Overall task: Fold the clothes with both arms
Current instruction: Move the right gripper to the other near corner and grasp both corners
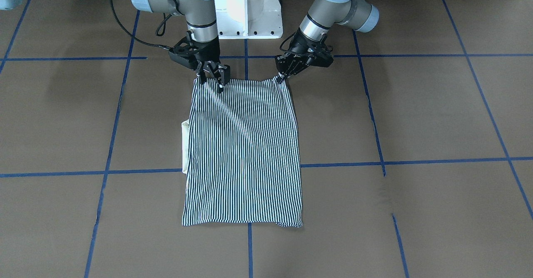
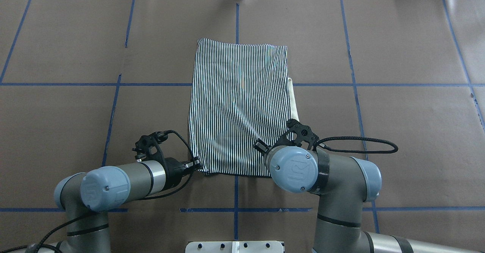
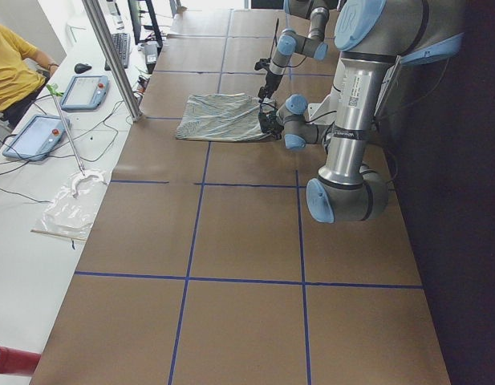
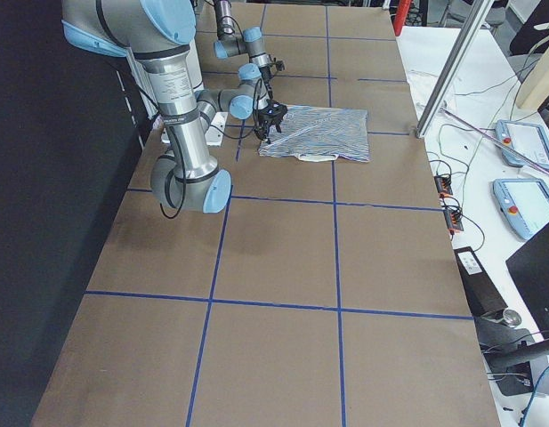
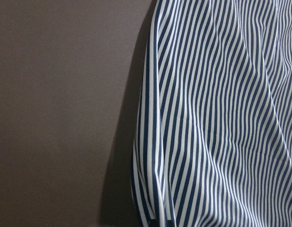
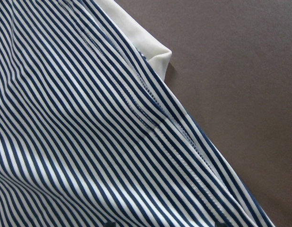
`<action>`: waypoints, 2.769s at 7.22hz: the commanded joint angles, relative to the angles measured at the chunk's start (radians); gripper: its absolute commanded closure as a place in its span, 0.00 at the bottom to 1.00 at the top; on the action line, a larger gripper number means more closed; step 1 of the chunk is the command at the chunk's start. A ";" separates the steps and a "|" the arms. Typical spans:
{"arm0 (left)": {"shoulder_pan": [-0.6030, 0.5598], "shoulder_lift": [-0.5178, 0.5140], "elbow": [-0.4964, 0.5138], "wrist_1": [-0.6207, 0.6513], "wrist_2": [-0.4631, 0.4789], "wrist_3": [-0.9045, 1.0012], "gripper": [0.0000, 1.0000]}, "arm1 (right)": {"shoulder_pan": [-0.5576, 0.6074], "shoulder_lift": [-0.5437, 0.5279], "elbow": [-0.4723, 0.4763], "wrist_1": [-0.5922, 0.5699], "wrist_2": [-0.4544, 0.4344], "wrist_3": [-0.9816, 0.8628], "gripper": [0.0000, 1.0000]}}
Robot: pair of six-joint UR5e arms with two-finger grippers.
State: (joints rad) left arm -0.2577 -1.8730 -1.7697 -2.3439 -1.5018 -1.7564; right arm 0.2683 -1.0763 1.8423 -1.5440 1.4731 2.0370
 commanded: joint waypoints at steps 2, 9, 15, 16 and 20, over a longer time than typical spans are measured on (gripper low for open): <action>0.000 0.002 0.001 0.000 0.000 0.000 1.00 | -0.024 0.009 -0.011 -0.018 -0.008 0.011 0.25; 0.002 0.002 0.003 0.000 0.000 0.000 1.00 | -0.026 0.021 -0.071 -0.010 -0.016 0.019 0.29; 0.002 0.000 -0.001 0.000 0.000 0.000 1.00 | -0.026 0.021 -0.064 -0.004 -0.027 0.077 1.00; 0.002 0.002 0.001 0.000 0.000 0.000 1.00 | -0.024 0.021 -0.063 -0.004 -0.028 0.072 1.00; 0.002 0.002 0.004 0.000 0.000 0.000 1.00 | -0.024 0.019 -0.055 -0.010 -0.027 0.069 1.00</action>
State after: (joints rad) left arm -0.2562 -1.8715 -1.7664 -2.3440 -1.5019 -1.7564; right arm 0.2439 -1.0563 1.7862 -1.5530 1.4464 2.1068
